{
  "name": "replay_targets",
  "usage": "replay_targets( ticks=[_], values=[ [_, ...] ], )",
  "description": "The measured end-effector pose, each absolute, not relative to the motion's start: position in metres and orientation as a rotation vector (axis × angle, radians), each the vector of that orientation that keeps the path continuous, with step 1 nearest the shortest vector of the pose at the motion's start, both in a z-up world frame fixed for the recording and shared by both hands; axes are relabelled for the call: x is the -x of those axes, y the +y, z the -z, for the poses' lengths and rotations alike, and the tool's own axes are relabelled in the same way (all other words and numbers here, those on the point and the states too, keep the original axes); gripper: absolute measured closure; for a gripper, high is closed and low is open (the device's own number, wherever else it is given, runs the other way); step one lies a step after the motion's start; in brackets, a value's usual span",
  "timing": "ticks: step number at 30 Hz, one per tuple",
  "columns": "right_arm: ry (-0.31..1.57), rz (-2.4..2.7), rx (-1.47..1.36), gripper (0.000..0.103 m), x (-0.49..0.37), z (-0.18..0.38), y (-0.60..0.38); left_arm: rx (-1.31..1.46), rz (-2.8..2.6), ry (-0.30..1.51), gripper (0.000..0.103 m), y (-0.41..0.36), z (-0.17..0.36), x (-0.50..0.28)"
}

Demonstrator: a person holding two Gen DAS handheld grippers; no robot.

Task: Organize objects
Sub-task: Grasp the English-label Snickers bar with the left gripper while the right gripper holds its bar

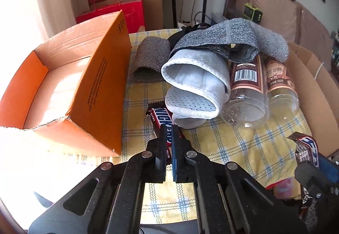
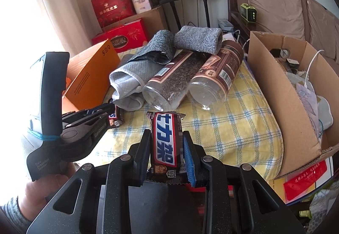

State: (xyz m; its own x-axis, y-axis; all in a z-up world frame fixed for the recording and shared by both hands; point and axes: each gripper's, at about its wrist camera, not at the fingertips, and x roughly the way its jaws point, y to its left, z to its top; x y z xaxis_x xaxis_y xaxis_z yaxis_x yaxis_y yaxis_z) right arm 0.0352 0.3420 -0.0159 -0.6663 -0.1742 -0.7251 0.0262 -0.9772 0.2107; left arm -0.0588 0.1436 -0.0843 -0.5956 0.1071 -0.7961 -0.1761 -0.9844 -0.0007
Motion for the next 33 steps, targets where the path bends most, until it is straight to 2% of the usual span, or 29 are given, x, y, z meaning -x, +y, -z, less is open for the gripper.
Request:
replay_targets(
  ticks=[9, 10, 11, 13, 15, 21, 24, 29, 33],
  values=[
    [-0.267, 2.751, -1.227, 0.074, -0.036, 0.016, 0.337, 1.338, -2.685, 0.109, 0.099, 0.135, 0.091, 0.050],
    [-0.267, 2.749, -1.231, 0.074, -0.036, 0.016, 0.337, 1.345, -2.678, 0.108, 0.092, 0.135, 0.092, 0.052],
    [-0.268, 2.747, -1.233, 0.074, -0.036, 0.017, 0.337, 1.356, -2.677, 0.114, 0.078, 0.137, 0.093, 0.054],
    [-0.272, 2.743, -1.236, 0.074, -0.035, 0.019, 0.337, 1.356, -2.684, 0.137, 0.066, 0.141, 0.096, 0.056],
    [-0.280, 2.739, -1.240, 0.074, -0.035, 0.020, 0.336, 1.358, -2.685, 0.154, 0.066, 0.147, 0.098, 0.060],
    [-0.275, 2.730, -1.254, 0.074, -0.033, 0.024, 0.335, 1.411, -2.707, 0.196, 0.051, 0.157, 0.108, 0.072],
    [-0.279, 2.730, -1.255, 0.074, -0.033, 0.024, 0.336, 1.407, -2.725, 0.176, 0.050, 0.157, 0.114, 0.073],
    [-0.281, 2.728, -1.264, 0.074, -0.032, 0.026, 0.336, 1.405, -2.709, 0.134, 0.072, 0.153, 0.113, 0.077],
    [-0.280, 2.724, -1.271, 0.074, -0.032, 0.028, 0.336, 1.411, -2.701, 0.109, 0.075, 0.151, 0.112, 0.077]
  ],
)
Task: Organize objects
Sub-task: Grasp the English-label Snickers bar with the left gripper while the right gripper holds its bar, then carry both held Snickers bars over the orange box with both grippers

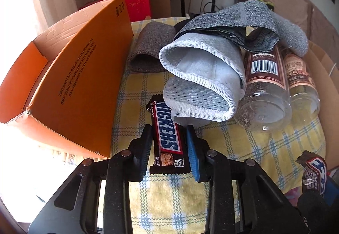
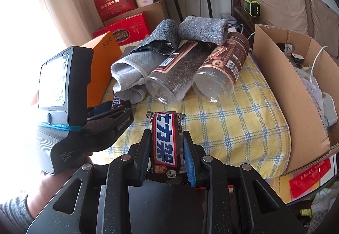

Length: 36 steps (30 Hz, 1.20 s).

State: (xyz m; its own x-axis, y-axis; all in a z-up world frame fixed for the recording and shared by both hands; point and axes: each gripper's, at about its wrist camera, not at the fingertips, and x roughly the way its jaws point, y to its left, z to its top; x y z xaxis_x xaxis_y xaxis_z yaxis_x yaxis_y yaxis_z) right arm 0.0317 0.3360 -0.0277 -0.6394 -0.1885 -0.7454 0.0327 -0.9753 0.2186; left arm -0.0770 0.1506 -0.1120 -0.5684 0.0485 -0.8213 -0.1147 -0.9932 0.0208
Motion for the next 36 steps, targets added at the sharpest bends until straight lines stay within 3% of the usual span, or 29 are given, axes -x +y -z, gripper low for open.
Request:
replay_targets(
  ticks=[19, 36],
  values=[
    [-0.257, 2.720, -1.254, 0.074, -0.031, 0.022, 0.330, 1.372, -2.598, 0.125, 0.077, 0.135, 0.095, 0.033],
    [-0.167, 2.790, -1.111, 0.074, -0.026, -0.018, 0.314, 1.117, -2.641, 0.059, 0.077, 0.109, 0.024, 0.007]
  ],
)
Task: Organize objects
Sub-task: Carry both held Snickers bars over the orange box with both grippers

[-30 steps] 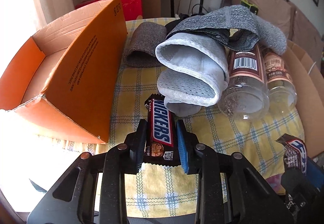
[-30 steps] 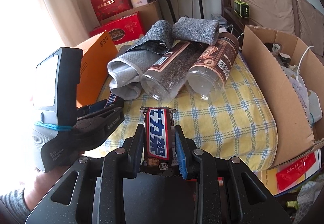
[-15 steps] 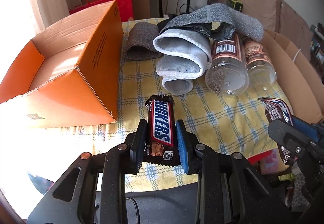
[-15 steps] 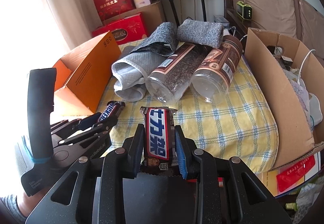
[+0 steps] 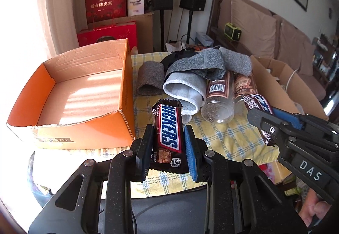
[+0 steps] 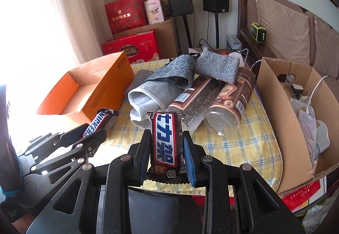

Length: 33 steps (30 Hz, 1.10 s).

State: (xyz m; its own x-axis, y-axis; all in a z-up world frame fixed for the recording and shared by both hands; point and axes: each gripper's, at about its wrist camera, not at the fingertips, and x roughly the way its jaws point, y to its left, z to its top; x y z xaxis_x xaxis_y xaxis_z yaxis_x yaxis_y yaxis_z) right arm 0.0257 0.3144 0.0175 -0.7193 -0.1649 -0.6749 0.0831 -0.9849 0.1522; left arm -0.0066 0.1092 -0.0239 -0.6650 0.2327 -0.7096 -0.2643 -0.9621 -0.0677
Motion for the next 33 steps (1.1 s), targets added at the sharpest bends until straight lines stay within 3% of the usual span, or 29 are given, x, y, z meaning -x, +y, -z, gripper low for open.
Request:
replay_targets(
  ticks=[33],
  values=[
    [-0.033, 2.728, -0.945, 0.074, 0.039, -0.058, 0.190, 1.125, -2.841, -0.096, 0.076, -0.014, -0.008, 0.065]
  ],
)
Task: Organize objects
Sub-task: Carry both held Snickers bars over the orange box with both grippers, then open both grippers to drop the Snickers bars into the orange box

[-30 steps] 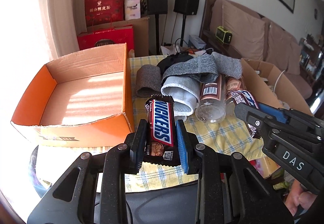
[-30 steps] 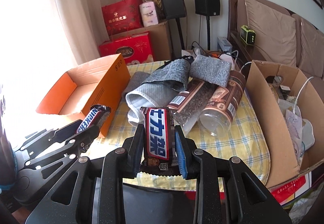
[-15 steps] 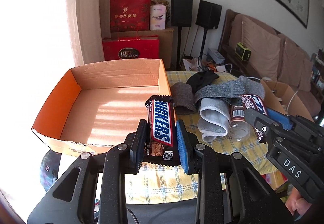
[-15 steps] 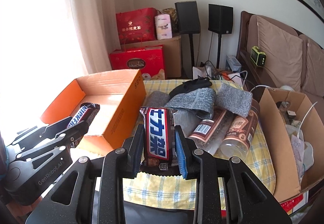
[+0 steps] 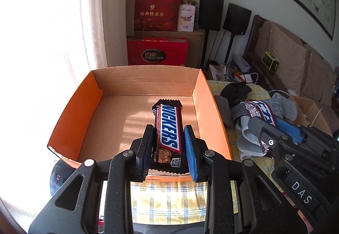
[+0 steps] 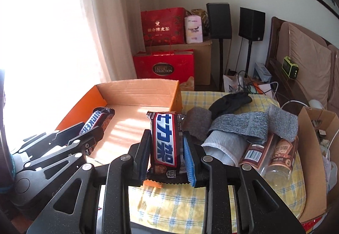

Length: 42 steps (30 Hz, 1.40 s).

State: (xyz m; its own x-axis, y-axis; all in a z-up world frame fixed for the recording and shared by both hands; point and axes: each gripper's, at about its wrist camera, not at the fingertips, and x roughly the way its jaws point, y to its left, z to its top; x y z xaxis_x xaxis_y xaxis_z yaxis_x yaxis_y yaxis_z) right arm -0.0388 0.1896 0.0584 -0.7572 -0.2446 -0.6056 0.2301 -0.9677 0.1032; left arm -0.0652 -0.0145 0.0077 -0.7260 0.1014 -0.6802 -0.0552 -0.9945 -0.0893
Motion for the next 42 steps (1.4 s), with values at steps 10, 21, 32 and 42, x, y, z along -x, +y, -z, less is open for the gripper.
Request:
replay_targets(
  ticks=[10, 21, 32, 42],
  values=[
    [-0.057, 2.659, -1.017, 0.074, 0.073, -0.035, 0.156, 1.215, -2.818, -0.134, 0.077, -0.035, 0.021, 0.095],
    [-0.067, 2.626, -1.085, 0.074, 0.096, -0.009, 0.149, 1.278, -2.770, -0.161, 0.076, -0.036, 0.049, 0.112],
    [-0.124, 2.580, -1.082, 0.072, 0.100, -0.007, 0.153, 1.285, -2.751, -0.225, 0.068, -0.044, 0.049, 0.114],
    [-0.137, 2.636, -1.022, 0.042, 0.084, -0.032, 0.169, 1.169, -2.810, -0.223, 0.039, -0.046, 0.022, 0.099]
  ],
)
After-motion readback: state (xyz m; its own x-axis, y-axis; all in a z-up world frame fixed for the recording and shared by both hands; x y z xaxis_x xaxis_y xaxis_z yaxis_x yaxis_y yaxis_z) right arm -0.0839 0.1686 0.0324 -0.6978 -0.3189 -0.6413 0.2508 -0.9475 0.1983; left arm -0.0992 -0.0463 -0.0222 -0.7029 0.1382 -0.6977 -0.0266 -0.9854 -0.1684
